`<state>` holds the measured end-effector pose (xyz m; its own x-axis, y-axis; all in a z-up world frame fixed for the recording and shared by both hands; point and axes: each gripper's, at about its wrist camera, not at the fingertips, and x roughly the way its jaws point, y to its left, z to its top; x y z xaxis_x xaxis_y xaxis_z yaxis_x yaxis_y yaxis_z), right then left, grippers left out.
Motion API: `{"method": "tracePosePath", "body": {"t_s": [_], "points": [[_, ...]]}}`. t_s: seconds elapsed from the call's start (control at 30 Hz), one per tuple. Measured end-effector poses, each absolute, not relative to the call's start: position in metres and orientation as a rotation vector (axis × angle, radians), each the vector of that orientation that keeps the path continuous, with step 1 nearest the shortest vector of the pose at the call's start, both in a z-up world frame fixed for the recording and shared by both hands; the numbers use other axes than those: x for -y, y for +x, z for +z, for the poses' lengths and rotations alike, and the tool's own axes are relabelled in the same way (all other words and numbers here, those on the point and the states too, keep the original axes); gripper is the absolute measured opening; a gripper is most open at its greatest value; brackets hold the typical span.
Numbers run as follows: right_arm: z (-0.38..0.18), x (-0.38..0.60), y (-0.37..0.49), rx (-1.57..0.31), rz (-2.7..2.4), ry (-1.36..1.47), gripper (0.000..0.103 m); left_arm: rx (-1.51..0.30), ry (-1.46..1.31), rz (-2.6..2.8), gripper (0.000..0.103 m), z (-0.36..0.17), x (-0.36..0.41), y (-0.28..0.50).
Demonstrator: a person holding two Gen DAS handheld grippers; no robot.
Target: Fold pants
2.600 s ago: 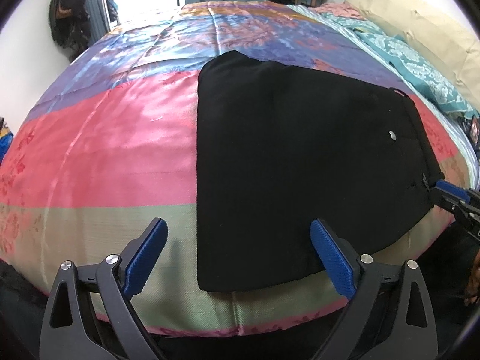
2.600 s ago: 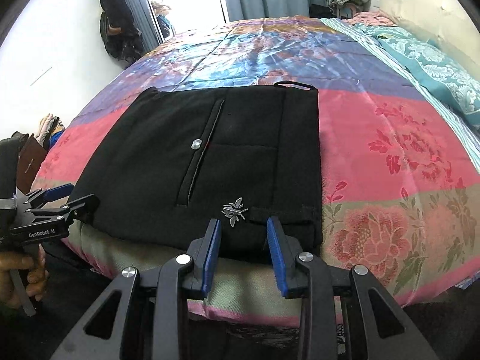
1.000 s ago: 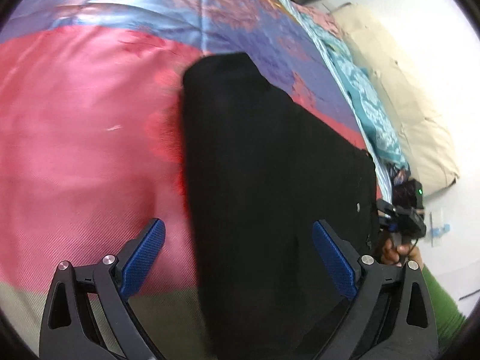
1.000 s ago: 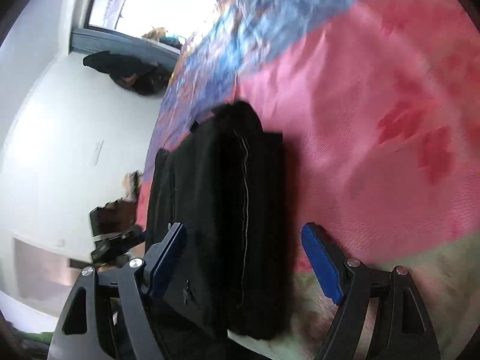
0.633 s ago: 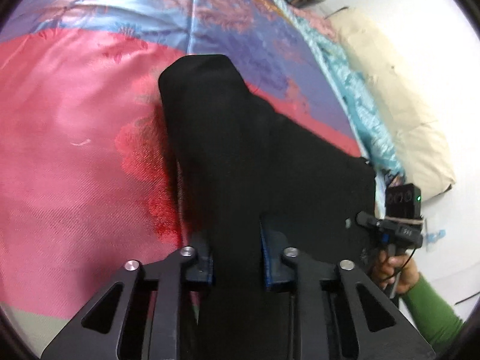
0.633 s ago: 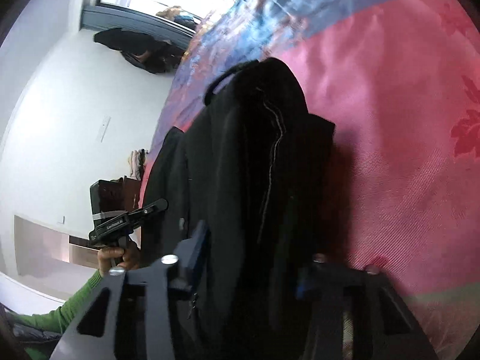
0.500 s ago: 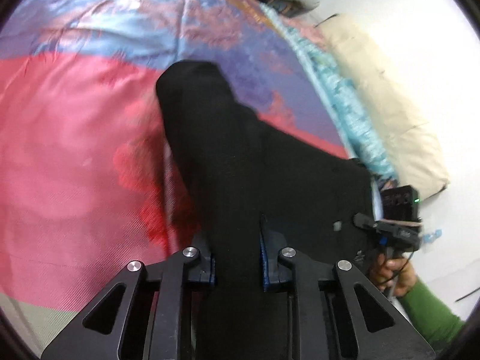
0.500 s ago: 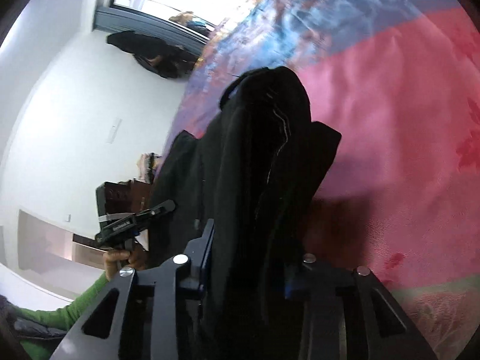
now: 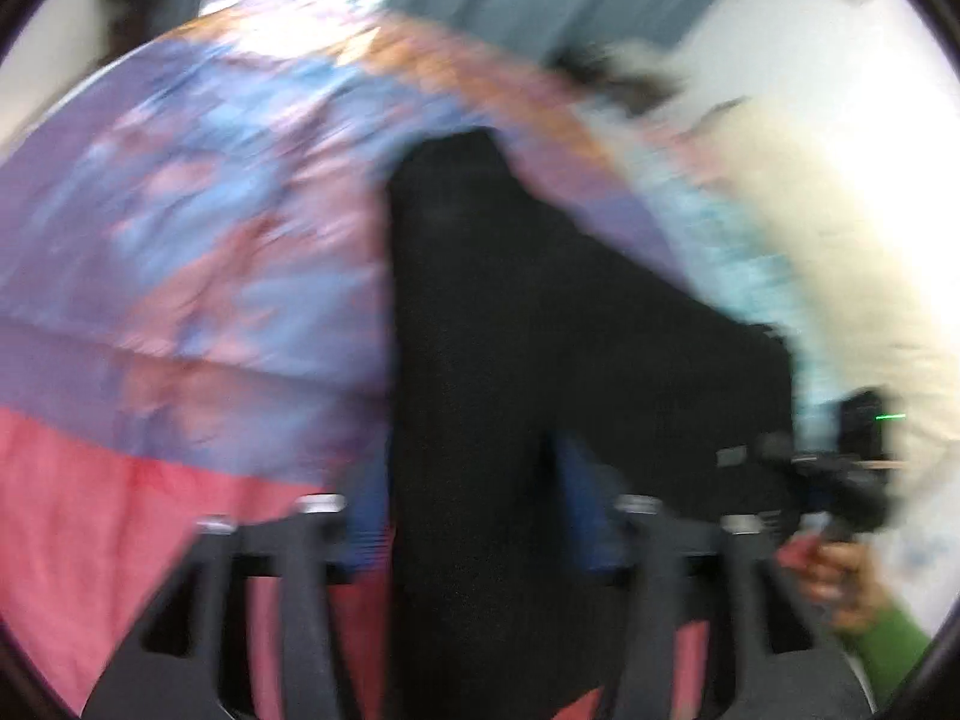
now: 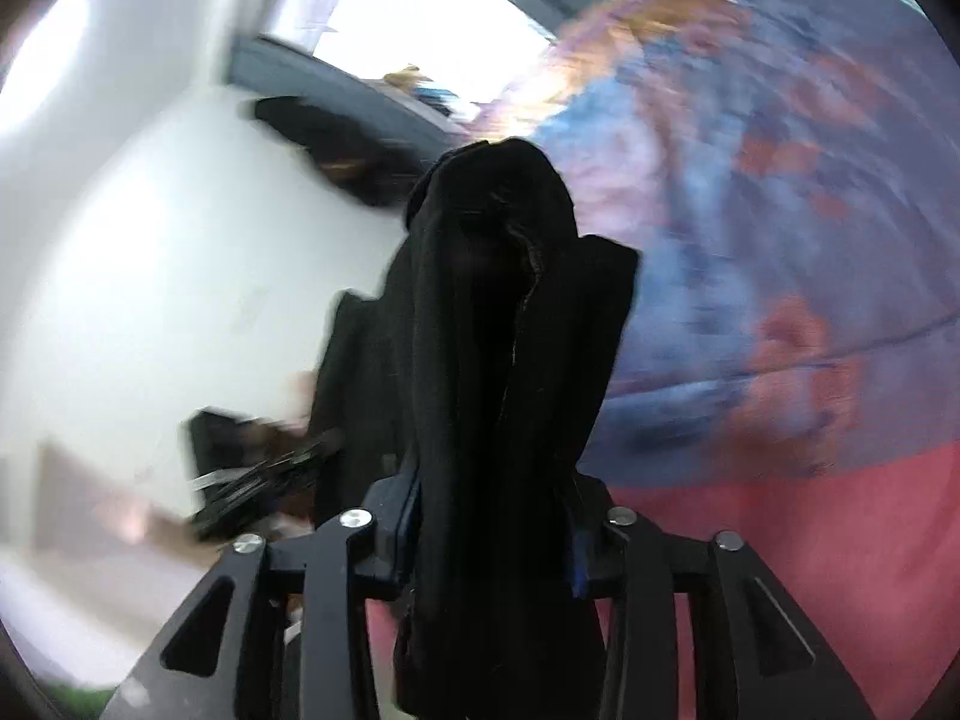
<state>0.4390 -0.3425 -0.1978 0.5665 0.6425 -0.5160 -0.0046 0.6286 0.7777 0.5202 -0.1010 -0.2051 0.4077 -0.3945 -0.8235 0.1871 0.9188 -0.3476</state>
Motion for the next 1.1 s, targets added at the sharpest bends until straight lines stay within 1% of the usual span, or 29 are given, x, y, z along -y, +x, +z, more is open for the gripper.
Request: {"method": "tracePosePath", "body": {"t_s": [0.03, 0.07, 0.1, 0.13, 0.17, 0.2, 0.23, 0.27, 0.3, 0.37, 0.53, 0.57, 0.63, 0.67, 0.7, 0.77, 0.8, 0.9, 1.0, 1.1], "points": [[-0.226, 0.341, 0.452, -0.998, 0.328, 0.781, 0.042, -1.143, -0.171, -0.304, 0.067, -0.225, 0.097, 0.523], [-0.246, 0.34, 0.457, -1.078, 0.258, 0.748, 0.045, -1.235, -0.106, -0.228, 0.075, -0.259, 0.097, 0.527], [-0.266, 0.34, 0.46, -1.151, 0.188, 0.719, 0.054, -1.196, -0.153, -0.261, 0.08, -0.267, 0.091, 0.523], [-0.279, 0.347, 0.457, -1.125, 0.185, 0.789, 0.054, -1.15, -0.152, -0.262, 0.087, -0.265, 0.089, 0.52], [-0.282, 0.354, 0.454, -1.093, 0.2, 0.853, 0.054, -1.142, -0.104, -0.228, 0.091, -0.263, 0.091, 0.519], [-0.28, 0.356, 0.454, -1.086, 0.207, 0.858, 0.055, -1.143, -0.076, -0.208, 0.095, -0.261, 0.092, 0.518], [-0.277, 0.358, 0.451, -1.084, 0.21, 0.843, 0.056, -1.131, -0.042, -0.198, 0.095, -0.255, 0.092, 0.513], [-0.27, 0.361, 0.446, -1.089, 0.205, 0.795, 0.061, -1.112, -0.017, -0.197, 0.095, -0.249, 0.093, 0.509], [-0.268, 0.364, 0.442, -1.089, 0.198, 0.773, 0.069, -1.081, 0.031, -0.185, 0.095, -0.241, 0.092, 0.5], [-0.257, 0.377, 0.425, -1.087, 0.136, 0.714, 0.074, -1.047, 0.106, -0.16, 0.095, -0.234, 0.091, 0.488], [-0.23, 0.395, 0.376, -1.069, 0.01, 0.594, 0.075, -0.979, 0.289, -0.093, 0.096, -0.228, 0.094, 0.426], [-0.224, 0.389, 0.358, -1.061, -0.009, 0.566, 0.076, -0.975, 0.299, -0.094, 0.096, -0.227, 0.095, 0.416], [-0.212, 0.375, 0.332, -1.052, -0.032, 0.509, 0.086, -0.956, 0.3, -0.096, 0.098, -0.223, 0.098, 0.386], [-0.207, 0.367, 0.32, -1.049, -0.034, 0.491, 0.096, -0.945, 0.298, -0.092, 0.098, -0.218, 0.102, 0.37], [-0.206, 0.358, 0.303, -1.05, -0.03, 0.479, 0.103, -0.926, 0.307, -0.073, 0.098, -0.214, 0.105, 0.352], [-0.204, 0.335, 0.263, -1.089, -0.04, 0.482, 0.103, -0.891, 0.33, -0.034, 0.099, -0.204, 0.109, 0.324], [-0.206, 0.327, 0.256, -1.095, -0.05, 0.492, 0.103, -0.872, 0.328, -0.027, 0.099, -0.197, 0.111, 0.308], [-0.203, 0.303, 0.213, -1.073, -0.09, 0.513, 0.103, -0.859, 0.292, -0.034, 0.099, -0.182, 0.115, 0.27], [-0.195, 0.278, 0.182, -1.075, -0.158, 0.456, 0.103, -0.822, 0.302, -0.027, 0.099, -0.165, 0.122, 0.237], [-0.177, 0.254, 0.159, -1.048, -0.198, 0.369, 0.103, -0.795, 0.318, 0.035, 0.099, -0.152, 0.129, 0.223]]}}
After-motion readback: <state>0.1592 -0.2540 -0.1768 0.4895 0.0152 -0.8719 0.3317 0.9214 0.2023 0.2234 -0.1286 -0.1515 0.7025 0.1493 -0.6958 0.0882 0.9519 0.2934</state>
